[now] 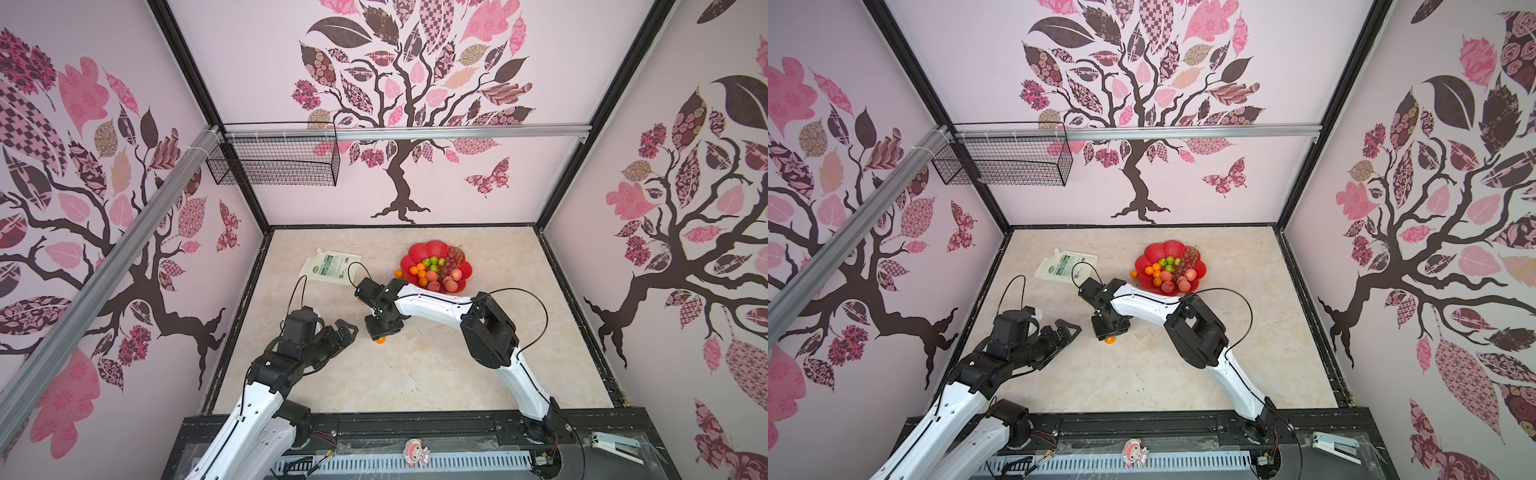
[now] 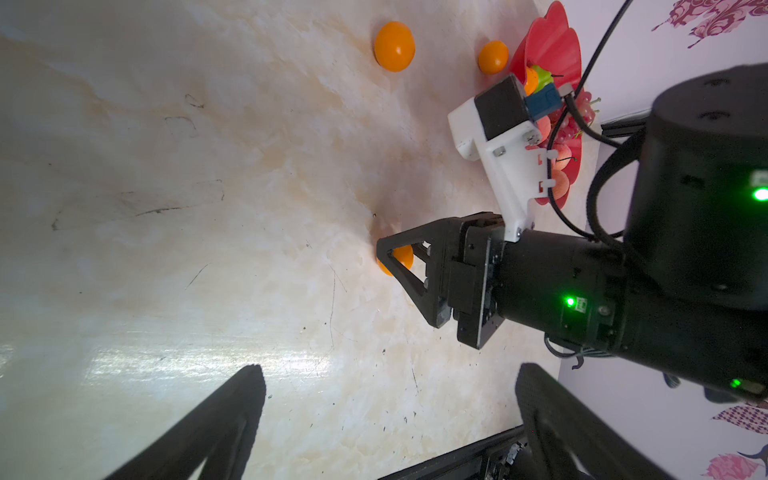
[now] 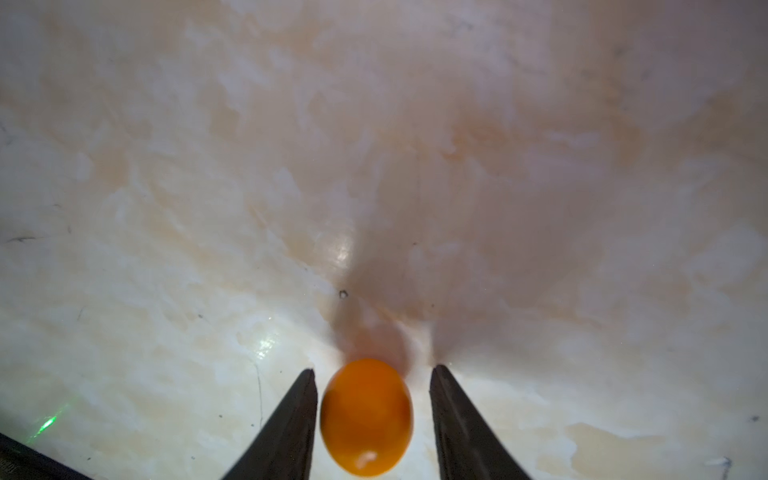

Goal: Place and organize the fake fruits in the fruit bowl
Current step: 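Lower the right gripper and close it on an orange kumquat, then carry the kumquat over the red bowl with the right gripper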

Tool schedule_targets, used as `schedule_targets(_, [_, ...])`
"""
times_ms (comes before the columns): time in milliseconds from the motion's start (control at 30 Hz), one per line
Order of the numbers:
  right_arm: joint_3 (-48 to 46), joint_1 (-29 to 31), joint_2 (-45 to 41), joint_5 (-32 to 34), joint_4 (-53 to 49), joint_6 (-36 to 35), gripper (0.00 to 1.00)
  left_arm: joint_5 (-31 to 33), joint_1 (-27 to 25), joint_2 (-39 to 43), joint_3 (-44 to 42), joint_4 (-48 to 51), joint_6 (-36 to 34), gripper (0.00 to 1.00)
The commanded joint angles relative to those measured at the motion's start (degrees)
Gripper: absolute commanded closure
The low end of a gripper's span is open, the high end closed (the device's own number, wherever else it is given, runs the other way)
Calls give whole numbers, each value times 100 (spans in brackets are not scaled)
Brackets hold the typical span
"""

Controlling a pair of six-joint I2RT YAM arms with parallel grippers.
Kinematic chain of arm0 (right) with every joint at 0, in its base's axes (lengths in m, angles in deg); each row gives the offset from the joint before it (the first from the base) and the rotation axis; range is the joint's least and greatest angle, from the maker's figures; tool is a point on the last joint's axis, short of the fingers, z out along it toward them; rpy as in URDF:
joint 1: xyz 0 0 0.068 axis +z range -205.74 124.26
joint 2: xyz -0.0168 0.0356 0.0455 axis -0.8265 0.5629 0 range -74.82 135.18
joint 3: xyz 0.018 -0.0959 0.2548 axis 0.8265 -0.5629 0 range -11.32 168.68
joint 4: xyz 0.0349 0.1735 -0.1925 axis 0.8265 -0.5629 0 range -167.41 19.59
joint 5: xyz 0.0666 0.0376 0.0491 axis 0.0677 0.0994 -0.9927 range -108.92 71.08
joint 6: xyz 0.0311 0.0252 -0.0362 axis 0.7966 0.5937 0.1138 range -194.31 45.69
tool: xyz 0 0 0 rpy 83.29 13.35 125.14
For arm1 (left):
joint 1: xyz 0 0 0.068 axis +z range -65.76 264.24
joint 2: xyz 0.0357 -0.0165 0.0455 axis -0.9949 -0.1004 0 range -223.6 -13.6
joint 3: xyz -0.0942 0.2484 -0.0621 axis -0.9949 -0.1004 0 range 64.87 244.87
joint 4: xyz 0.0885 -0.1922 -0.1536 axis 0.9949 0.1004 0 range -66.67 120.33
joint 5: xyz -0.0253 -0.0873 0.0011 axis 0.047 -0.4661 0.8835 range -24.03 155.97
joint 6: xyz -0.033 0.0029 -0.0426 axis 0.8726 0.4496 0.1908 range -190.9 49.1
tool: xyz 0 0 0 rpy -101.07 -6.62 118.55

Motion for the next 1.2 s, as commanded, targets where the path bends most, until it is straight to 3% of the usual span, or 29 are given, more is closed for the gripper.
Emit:
schedule_targets(0, [175, -1, 132, 28, -218, -32, 53, -33, 23, -17, -119, -89, -52, 2])
schedule_targets(567, [59, 1, 118, -48, -254, -49, 56, -103, 28, -30, -221, -158, -35, 2])
schedule_targets(1167, [-612, -2, -645, -93, 260, 73, 63, -224, 26, -274, -137, -422, -266, 2])
